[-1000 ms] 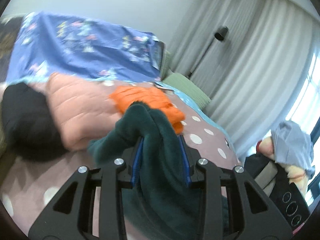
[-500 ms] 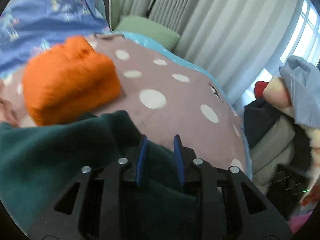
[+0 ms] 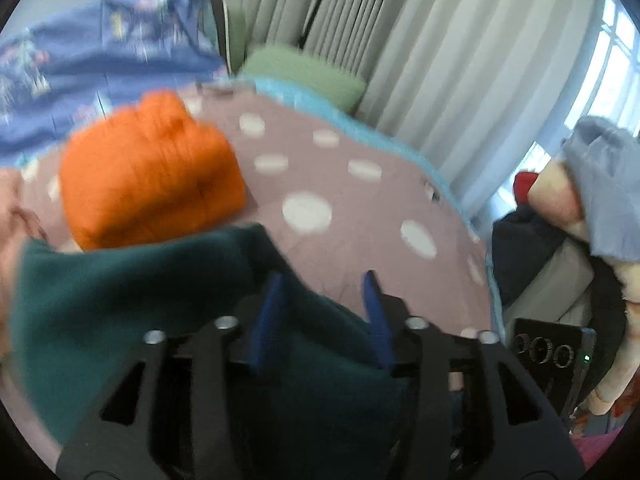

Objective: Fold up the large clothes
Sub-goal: 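Lift the folded green sweatshirt with both tools and carry it beside the orange jacket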

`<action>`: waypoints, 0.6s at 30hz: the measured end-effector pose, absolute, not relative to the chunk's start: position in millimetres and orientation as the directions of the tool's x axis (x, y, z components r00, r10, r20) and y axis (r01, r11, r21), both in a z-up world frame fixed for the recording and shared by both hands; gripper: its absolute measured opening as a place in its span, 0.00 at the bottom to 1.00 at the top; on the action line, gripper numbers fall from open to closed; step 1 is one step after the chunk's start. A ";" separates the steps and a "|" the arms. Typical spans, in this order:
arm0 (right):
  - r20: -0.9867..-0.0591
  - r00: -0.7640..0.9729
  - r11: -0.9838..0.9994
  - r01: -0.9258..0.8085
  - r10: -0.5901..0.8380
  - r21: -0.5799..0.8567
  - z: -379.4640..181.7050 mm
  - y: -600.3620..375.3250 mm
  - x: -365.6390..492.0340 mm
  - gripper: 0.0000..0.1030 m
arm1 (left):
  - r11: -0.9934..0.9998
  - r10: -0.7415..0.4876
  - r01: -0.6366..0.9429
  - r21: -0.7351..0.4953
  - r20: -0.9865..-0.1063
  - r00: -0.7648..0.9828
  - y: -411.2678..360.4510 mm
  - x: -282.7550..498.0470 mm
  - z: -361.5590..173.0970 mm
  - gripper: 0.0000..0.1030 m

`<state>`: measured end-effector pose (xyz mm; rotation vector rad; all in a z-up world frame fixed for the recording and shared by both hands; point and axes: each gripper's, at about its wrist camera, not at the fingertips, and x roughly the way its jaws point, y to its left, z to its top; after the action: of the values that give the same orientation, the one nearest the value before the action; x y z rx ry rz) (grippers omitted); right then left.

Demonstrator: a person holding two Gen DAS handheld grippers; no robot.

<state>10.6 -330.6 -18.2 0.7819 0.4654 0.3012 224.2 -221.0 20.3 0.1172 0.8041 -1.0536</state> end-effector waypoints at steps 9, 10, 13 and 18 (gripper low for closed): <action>-0.387 0.748 0.509 0.077 0.539 0.857 -100.8 -350.7 13.1 0.39 | 0.564 -0.539 0.826 -0.024 -0.768 0.346 -214.0 232.7 -16.0 0.83; -0.407 0.745 0.535 0.080 0.528 0.841 -97.6 -348.1 9.7 0.39 | 0.526 -0.470 0.823 0.214 -0.734 0.491 -228.8 211.9 -44.4 0.86; -0.459 0.748 0.604 0.097 0.480 0.791 -85.5 -342.7 3.9 0.41 | 0.546 -0.415 0.789 0.282 -0.727 0.547 -242.2 205.8 -49.0 0.87; -0.410 0.721 0.546 0.051 0.560 0.836 -74.1 -357.8 12.9 0.49 | 0.568 -0.458 0.785 0.245 -0.699 0.550 -224.3 207.0 -49.9 0.86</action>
<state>12.9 -357.8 -74.1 0.9611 0.7250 0.3347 207.0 -224.3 -49.9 0.5891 0.6235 -0.7882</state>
